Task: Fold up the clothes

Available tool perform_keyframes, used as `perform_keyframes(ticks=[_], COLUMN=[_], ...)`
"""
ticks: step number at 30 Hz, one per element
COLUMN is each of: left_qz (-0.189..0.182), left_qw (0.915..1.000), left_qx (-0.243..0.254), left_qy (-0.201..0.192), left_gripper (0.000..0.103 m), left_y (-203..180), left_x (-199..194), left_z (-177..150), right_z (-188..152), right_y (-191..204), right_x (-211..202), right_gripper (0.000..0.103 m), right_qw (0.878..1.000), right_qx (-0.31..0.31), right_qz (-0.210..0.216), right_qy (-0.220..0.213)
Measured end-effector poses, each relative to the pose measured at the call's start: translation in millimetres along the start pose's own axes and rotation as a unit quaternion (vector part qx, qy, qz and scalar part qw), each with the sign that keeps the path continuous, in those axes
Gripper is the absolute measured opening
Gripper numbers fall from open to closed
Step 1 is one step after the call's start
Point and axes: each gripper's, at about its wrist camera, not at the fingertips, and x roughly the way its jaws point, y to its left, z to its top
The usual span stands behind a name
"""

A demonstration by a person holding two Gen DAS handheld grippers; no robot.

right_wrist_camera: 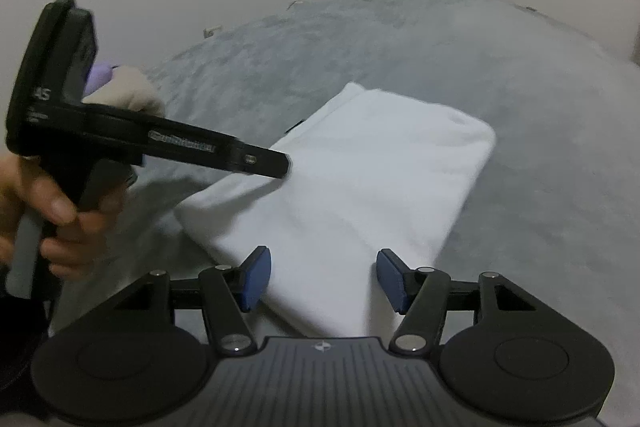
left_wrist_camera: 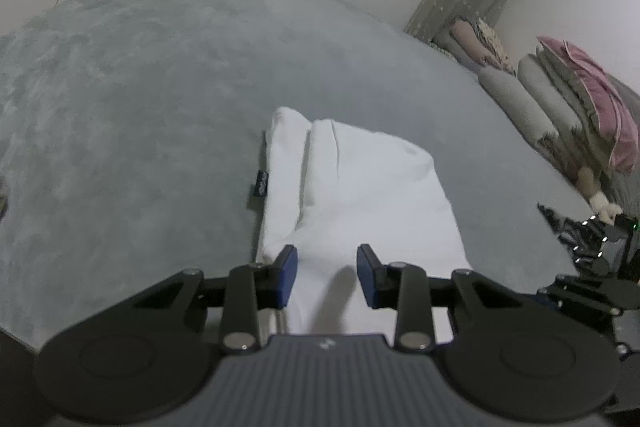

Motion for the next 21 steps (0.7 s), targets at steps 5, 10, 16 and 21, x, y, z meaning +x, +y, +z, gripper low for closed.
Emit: perform_keyframes(ticks=[5,10,16,21], left_qz=[0.050,0.045,0.061,0.048], left_qw=[0.9977,0.9981,0.9964,0.9977], left_qx=[0.041,0.040,0.049,0.030], left_qy=[-0.022,-0.010,0.033,0.038], left_gripper=[0.036,0.037,0.040,0.045], left_y=[-7.1,-11.8,-9.3,3.5], left_x=[-3.0,5.8,46.5,47.3], left_z=[8.2,23.9,30.5,28.9], right_z=[-0.9,-0.5,-1.0,0.7], right_y=[-0.7,1.4,-0.1,-7.3], right_x=[4.2,10.3,8.3,0.9], right_gripper=[0.060,0.061,0.061,0.059], right_qw=[1.000,1.000,1.000,1.000], right_qx=[-0.007,-0.016,-0.011,-0.002], right_qz=[-0.018,-0.021,-0.016,-0.011], right_qy=[0.006,0.011,0.012,0.005])
